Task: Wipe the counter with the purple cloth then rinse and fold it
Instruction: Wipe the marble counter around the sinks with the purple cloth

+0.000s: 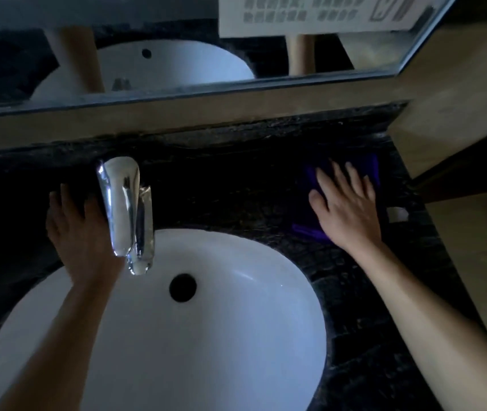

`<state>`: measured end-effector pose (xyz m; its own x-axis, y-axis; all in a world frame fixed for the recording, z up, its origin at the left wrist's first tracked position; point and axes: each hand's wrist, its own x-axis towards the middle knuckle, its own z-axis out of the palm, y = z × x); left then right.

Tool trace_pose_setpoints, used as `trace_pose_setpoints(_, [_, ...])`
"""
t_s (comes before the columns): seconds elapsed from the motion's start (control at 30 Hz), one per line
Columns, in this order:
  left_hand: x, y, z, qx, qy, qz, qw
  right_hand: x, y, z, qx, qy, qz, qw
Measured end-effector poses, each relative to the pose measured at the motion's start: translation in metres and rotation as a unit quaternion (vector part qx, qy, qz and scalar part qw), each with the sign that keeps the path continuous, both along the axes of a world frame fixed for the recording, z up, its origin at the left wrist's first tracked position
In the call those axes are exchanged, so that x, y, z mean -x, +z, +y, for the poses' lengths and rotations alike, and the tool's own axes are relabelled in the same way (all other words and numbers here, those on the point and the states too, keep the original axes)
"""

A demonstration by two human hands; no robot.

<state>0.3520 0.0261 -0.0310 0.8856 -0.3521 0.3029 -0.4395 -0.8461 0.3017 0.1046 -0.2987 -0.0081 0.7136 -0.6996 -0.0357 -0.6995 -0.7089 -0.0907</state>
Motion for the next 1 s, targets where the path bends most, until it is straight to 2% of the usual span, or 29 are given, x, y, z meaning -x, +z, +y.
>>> trace_pose_setpoints(0.07, [0.066, -0.001, 0.005, 0.089, 0.007, 0.010, 0.996, 0.014, 0.002, 0.025, -0.002, 0.000, 0.002, 1.000])
trace_pose_setpoints(0.1, [0.105, -0.003, 0.000, 0.104, -0.028, 0.030, 0.994, 0.024, 0.003, 0.039, -0.005, 0.013, 0.001, 1.000])
trace_pose_setpoints(0.17, [0.163, -0.004, -0.029, 0.107, -0.164, 0.073, 0.978, 0.044, 0.007, 0.066, -0.015, 0.056, 0.000, 0.998])
trace_pose_setpoints(0.23, [0.163, -0.003, -0.074, 0.108, -0.263, 0.066, 0.956, 0.057, 0.006, 0.086, -0.023, 0.095, 0.014, 0.995])
trace_pose_setpoints(0.3, [0.127, 0.012, -0.122, 0.107, -0.274, 0.088, 0.952, 0.054, 0.006, 0.087, -0.023, 0.117, 0.022, 0.993])
trace_pose_setpoints(0.37, [0.089, 0.017, -0.152, 0.054, -0.287, 0.101, 0.951, 0.038, 0.004, 0.074, -0.014, 0.137, 0.008, 0.990])
trace_pose_setpoints(0.47, [0.075, 0.010, -0.165, -0.089, -0.350, 0.045, 0.931, -0.004, 0.001, 0.045, -0.018, 0.162, -0.015, 0.986])
trace_pose_setpoints(0.63, [0.073, 0.004, -0.164, -0.151, -0.297, 0.023, 0.943, -0.025, -0.003, -0.039, -0.005, 0.176, -0.008, 0.984])
trace_pose_setpoints(0.77, [0.077, 0.007, -0.167, -0.151, -0.295, 0.031, 0.943, 0.015, 0.001, -0.098, -0.014, 0.070, 0.021, 0.997])
trace_pose_setpoints(0.87, [0.081, 0.009, -0.168, -0.118, -0.278, 0.024, 0.953, 0.006, 0.001, -0.059, -0.002, 0.005, 0.014, 1.000])
trace_pose_setpoints(1.0, [0.082, 0.013, -0.169, -0.062, -0.270, 0.041, 0.960, -0.053, 0.001, 0.025, -0.013, 0.100, -0.031, 0.994])
